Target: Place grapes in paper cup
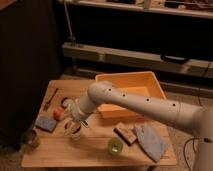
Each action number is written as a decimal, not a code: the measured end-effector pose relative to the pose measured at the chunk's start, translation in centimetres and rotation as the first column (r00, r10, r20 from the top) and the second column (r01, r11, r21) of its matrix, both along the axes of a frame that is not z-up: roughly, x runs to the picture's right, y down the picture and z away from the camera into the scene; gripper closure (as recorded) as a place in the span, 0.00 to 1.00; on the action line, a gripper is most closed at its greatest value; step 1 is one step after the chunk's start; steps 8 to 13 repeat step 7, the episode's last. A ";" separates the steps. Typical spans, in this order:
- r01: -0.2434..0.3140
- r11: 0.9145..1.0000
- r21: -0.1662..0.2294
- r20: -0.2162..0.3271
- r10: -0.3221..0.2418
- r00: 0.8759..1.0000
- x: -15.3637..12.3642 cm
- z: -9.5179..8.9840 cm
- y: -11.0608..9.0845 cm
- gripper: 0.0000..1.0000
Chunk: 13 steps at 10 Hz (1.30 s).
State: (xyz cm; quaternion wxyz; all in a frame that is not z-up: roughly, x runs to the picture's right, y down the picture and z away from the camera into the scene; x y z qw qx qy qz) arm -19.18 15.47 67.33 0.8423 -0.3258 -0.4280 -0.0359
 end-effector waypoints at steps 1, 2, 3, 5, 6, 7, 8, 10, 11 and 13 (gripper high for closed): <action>0.000 1.000 0.004 -0.005 0.000 1.000 0.1 -0.3 -0.1 0.20; -0.006 1.000 0.008 -0.007 0.006 1.000 0.3 -0.5 -0.3 0.20; -0.017 1.000 0.007 -0.010 0.017 1.000 0.7 -0.7 -0.6 0.20; -0.026 1.000 -0.005 -0.002 0.026 1.000 1.5 -0.8 -1.0 0.20; -0.024 1.000 -0.005 -0.001 0.024 1.000 1.4 -0.9 -1.0 0.20; -0.022 1.000 -0.004 0.001 0.022 1.000 1.3 -0.9 -0.9 0.20; -0.022 1.000 -0.004 0.001 0.022 1.000 1.3 -0.9 -0.9 0.20; -0.022 1.000 -0.004 0.001 0.022 1.000 1.3 -0.9 -0.9 0.20; -0.022 1.000 -0.004 0.001 0.022 1.000 1.3 -0.9 -0.9 0.20; -0.022 1.000 -0.004 0.001 0.022 1.000 1.3 -0.9 -0.9 0.20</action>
